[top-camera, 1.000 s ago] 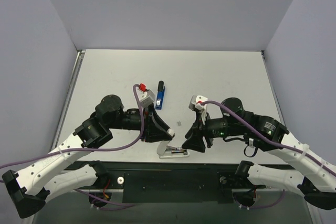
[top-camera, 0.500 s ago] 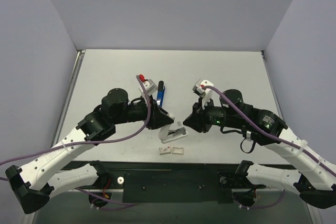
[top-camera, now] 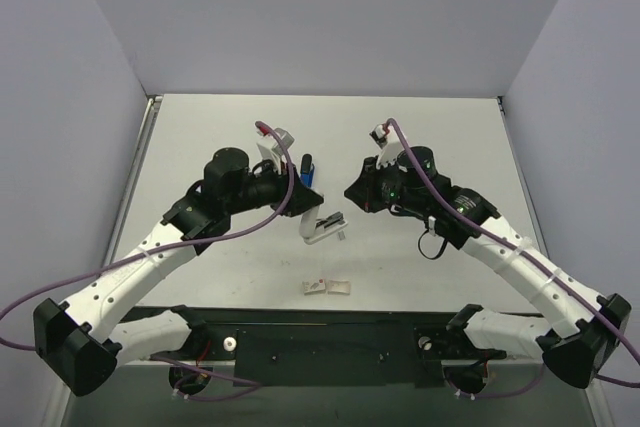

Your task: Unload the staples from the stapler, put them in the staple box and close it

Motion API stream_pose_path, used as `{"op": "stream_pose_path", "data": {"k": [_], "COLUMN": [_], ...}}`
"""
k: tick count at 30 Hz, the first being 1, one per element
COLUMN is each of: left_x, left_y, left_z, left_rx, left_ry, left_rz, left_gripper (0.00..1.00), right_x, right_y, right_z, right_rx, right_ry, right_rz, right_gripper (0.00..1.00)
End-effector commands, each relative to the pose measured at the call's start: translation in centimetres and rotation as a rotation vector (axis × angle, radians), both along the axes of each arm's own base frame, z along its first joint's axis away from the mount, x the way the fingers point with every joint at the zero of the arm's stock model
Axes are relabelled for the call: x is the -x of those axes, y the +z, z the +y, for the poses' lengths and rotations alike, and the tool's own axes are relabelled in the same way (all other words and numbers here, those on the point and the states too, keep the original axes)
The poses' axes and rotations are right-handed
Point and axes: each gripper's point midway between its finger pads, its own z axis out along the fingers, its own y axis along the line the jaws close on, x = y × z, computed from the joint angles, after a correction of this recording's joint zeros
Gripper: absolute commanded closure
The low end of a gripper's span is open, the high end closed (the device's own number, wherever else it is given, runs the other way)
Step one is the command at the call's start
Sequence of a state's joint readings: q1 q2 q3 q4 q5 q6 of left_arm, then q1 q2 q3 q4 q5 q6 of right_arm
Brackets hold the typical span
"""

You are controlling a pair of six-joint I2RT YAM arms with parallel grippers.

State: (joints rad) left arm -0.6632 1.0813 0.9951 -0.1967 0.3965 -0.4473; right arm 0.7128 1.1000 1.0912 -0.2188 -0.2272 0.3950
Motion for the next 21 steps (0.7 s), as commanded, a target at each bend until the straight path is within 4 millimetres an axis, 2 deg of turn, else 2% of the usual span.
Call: {"op": "stream_pose_path", "data": {"k": [1, 4, 11, 13, 21], "left_x": [-1.8, -2.8, -5.1, -5.9, -8.0], "left_y": [3.0, 2.1, 0.9, 1.4, 0.6], "left_z": [-1.3, -1.6, -2.0, -2.3, -3.2], "left_rx": [0.093, 0.086, 0.081, 0.102, 0.099], "left_ry": [0.003, 0.022, 0.104, 0.122, 0.165], "left_rz": [-0.070, -0.051, -0.003, -0.020, 0.003], "left_gripper": [1.00, 1.00, 1.00, 1.00, 1.00], "right_x": [-3.0, -4.2, -5.0, -5.2, -5.6], "right_y": [0.3, -0.5, -3.7, -4.4, -7.5], "right_z": [1.5, 2.1, 3.2, 3.3, 2.6], "right_rx": [-0.087, -0.108, -0.112, -0.113, -0.076], "right_ry": [-0.057, -0.062, -0.061, -0.068, -0.098], "right_rz": [-0.047, -0.060, -0.002, 0.011, 0.053], "right_gripper": [1.00, 1.00, 1.00, 1.00, 1.00]}}
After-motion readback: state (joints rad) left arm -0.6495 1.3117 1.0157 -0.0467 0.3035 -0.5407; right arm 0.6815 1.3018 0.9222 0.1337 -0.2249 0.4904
